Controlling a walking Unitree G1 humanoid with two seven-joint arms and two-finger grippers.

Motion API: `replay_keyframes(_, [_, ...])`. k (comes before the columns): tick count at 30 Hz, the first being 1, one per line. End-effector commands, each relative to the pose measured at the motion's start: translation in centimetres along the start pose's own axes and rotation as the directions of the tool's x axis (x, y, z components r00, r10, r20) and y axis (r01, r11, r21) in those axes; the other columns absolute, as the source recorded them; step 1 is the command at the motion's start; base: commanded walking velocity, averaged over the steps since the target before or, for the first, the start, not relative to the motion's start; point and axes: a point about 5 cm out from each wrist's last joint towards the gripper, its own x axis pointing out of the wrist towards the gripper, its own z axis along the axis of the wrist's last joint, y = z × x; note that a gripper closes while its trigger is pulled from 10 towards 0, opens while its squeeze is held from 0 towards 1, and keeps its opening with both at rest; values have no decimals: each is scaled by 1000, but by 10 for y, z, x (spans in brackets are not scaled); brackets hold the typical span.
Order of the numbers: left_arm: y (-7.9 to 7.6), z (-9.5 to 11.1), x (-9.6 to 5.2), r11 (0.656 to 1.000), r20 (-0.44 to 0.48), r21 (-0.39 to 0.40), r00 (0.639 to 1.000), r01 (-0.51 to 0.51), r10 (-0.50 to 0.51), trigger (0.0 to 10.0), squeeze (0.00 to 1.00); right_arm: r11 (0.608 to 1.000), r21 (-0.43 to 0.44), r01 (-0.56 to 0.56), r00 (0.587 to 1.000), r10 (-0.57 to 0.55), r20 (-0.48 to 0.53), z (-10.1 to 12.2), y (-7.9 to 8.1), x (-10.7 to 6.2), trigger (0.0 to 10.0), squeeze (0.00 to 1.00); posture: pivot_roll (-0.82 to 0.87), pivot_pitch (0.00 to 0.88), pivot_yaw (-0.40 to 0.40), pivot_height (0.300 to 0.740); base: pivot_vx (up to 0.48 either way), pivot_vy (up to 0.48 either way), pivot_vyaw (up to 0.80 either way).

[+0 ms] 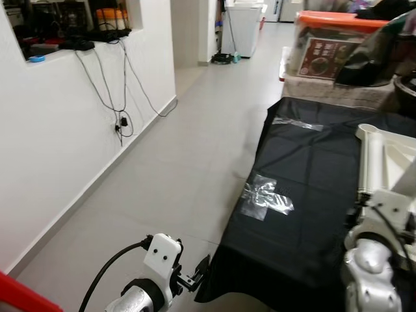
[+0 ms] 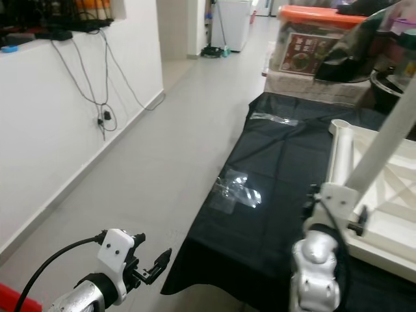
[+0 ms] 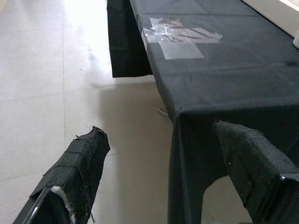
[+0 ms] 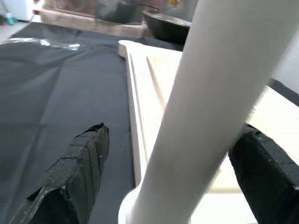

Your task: Building children table

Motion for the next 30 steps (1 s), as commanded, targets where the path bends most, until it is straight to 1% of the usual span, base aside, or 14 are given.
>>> replay_keyframes(1, [2, -5, -1, 1000, -20, 1, 1000, -9, 9, 10000, 0, 996, -10, -84, 996, 84, -10, -2, 10, -11, 10000, 0, 89, 6, -28, 740, 0, 0, 0])
replay_keyframes(5, [4, -6, -2, 1000, -23, 5, 1000, -13, 13, 10000, 0, 987, -69, -146, 989, 143, -45, -13, 4, -25, 10000, 0, 86, 0, -24, 740, 0, 0, 0])
replay_keyframes(11, [5, -7, -2, 1000, -25, 2, 1000, -7, 7, 10000, 0, 957, -76, -281, 958, 276, -71, -19, 2, -38, 10000, 0, 70, 0, -15, 740, 0, 0, 0])
replay_keyframes(12, [5, -7, -1, 1000, -25, 0, 1000, -5, 5, 10000, 0, 919, -23, -394, 918, 392, -52, -15, 14, -44, 10000, 0, 70, 0, -15, 740, 0, 0, 0])
replay_keyframes(15, [5, -8, -1, 1000, -25, -1, 1000, -4, 4, 10000, 0, 884, 13, -467, 884, 467, -33, -11, 24, -47, 10000, 0, 67, 0, -19, 740, 0, 0, 0])
replay_keyframes(16, [4, -8, -1, 1000, -23, -3, 1000, -5, 5, 10000, 0, 781, 123, -612, 790, 611, 45, 5, 53, -53, 10000, 0, 79, 0, -29, 740, 0, 0, 0])
replay_keyframes(18, [4, -8, -1, 1000, -23, -3, 1000, -5, 5, 10000, 0, 781, 123, -612, 790, 611, 45, 5, 53, -53, 10000, 0, 79, 0, -29, 740, 0, 0, 0])
replay_keyframes(19, [4, -7, -1, 1000, -19, -3, 1000, -9, 9, 10000, 0, 754, 151, -639, 768, 635, 82, 13, 69, -51, 10000, 0, 86, 0, -34, 740, 0, 0, 0])
replay_keyframes(20, [4, -7, -1, 1000, -19, -3, 1000, -9, 9, 10000, 0, 754, 151, -639, 768, 635, 82, 13, 69, -51, 10000, 0, 86, 0, -34, 740, 0, 0, 0])
replay_keyframes(21, [3, -6, -1, 1000, -15, -3, 1000, -13, 13, 10000, 0, 746, 156, -647, 762, 638, 113, 20, 87, -44, 10000, 0, 91, 0, -37, 740, 0, 0, 0])
replay_keyframes(22, [3, -5, 0, 1000, -13, -3, 1000, -16, 16, 10000, 0, 753, 164, -637, 771, 625, 124, 24, 100, -36, 10000, 0, 104, 1, -42, 740, 0, 0, 0])
replay_keyframes(27, [2, -4, -1, 1000, -9, -3, 1000, -20, 20, 10000, 0, 800, 167, -576, 817, 565, 113, 28, 115, -18, 10000, 0, 109, 4, -47, 740, 0, 0, 0])
replay_keyframes(28, [1, -4, -1, 1000, -4, -3, 1000, -24, 24, 10000, 0, 900, 112, -422, 905, 412, 106, 33, 115, 6, 10000, 0, 111, 11, -57, 740, 0, 0, 0])
replay_keyframes(30, [1, -4, -2, 1000, -3, -3, 1000, -25, 25, 10000, 0, 926, 91, -368, 927, 358, 110, 35, 114, 13, 10000, 0, 111, 11, -57, 740, 0, 0, 0])
